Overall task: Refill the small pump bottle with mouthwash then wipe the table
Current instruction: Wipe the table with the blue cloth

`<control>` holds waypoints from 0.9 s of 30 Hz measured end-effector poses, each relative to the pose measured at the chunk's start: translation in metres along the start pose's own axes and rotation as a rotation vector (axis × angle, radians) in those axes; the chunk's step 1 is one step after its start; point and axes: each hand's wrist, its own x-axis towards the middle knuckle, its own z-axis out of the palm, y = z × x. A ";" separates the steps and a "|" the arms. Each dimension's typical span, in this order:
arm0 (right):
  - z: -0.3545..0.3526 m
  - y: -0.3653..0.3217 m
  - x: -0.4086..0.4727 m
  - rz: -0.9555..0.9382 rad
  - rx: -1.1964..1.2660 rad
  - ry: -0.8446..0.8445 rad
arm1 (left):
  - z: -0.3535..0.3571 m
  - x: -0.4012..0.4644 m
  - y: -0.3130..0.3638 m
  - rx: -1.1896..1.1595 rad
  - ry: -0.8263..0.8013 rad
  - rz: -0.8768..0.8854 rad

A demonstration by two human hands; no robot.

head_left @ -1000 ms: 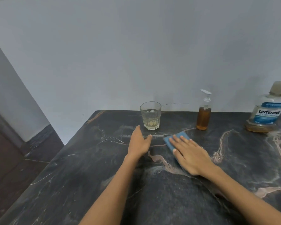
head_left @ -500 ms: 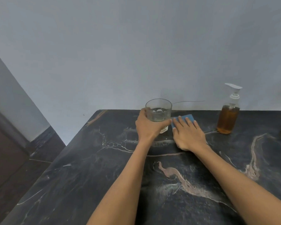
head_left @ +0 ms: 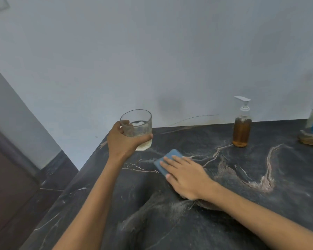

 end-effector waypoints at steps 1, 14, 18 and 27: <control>-0.002 0.011 -0.013 0.080 -0.016 0.022 | 0.001 -0.002 -0.001 -0.007 -0.004 -0.009; 0.017 -0.029 0.196 0.814 0.081 0.052 | -0.014 0.027 -0.012 -0.053 0.067 0.050; 0.022 -0.044 0.219 0.882 0.031 0.011 | -0.029 0.038 -0.008 -0.050 0.095 0.068; 0.027 -0.076 0.192 0.079 0.196 0.027 | -0.017 0.012 0.018 -0.081 0.083 0.037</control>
